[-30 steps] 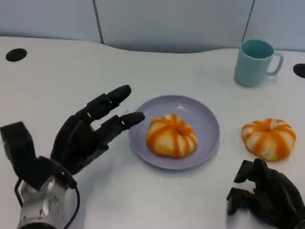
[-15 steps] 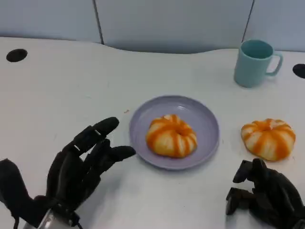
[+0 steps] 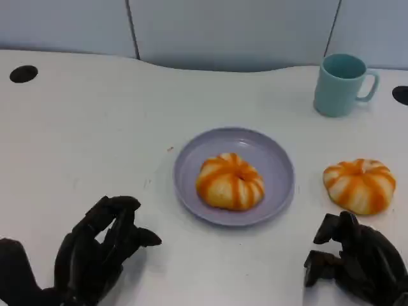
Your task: Grasp the bread from the table and place it into the plate.
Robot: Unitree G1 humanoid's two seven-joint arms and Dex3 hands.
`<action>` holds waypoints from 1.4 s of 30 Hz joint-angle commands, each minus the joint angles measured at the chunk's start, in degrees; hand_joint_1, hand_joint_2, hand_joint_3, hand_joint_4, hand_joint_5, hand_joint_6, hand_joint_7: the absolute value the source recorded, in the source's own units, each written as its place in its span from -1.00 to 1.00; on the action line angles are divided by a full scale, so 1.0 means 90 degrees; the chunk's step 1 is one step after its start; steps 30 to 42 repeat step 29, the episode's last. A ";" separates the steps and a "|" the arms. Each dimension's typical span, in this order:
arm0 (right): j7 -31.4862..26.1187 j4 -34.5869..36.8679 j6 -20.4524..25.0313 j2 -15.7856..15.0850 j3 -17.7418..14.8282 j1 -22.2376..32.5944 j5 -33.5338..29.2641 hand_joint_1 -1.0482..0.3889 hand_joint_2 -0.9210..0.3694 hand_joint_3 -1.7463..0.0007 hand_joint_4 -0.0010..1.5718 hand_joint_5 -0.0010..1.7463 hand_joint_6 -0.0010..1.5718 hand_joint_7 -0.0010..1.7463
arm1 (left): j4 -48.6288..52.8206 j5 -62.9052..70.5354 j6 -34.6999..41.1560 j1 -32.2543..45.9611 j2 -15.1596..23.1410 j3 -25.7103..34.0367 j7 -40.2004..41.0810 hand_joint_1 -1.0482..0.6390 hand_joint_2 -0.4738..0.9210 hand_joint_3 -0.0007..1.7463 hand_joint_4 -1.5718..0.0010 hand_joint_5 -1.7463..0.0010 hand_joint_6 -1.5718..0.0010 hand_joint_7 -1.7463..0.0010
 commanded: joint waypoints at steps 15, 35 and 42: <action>-0.0192 0.0254 0.0264 -0.0247 -0.0185 -0.0117 -0.0030 -0.18 -1.00 0.53 0.62 0.31 0.47 0.21 | 0.0706 0.0122 -0.0549 -0.0358 0.0009 0.0027 -0.0285 -0.28 0.84 -0.59 0.08 -0.72 0.22 -0.52; -0.0060 0.0298 0.0141 -0.0263 -0.0154 -0.0073 -0.0051 -0.18 -1.00 0.51 0.59 0.30 0.47 0.18 | 0.0652 0.0241 -0.0633 -0.0369 0.0128 -0.0036 -0.0288 -0.25 0.87 -0.59 0.11 -0.77 0.19 -0.51; -0.0060 0.0298 0.0141 -0.0263 -0.0154 -0.0073 -0.0051 -0.18 -1.00 0.51 0.59 0.30 0.47 0.18 | 0.0652 0.0241 -0.0633 -0.0369 0.0128 -0.0036 -0.0288 -0.25 0.87 -0.59 0.11 -0.77 0.19 -0.51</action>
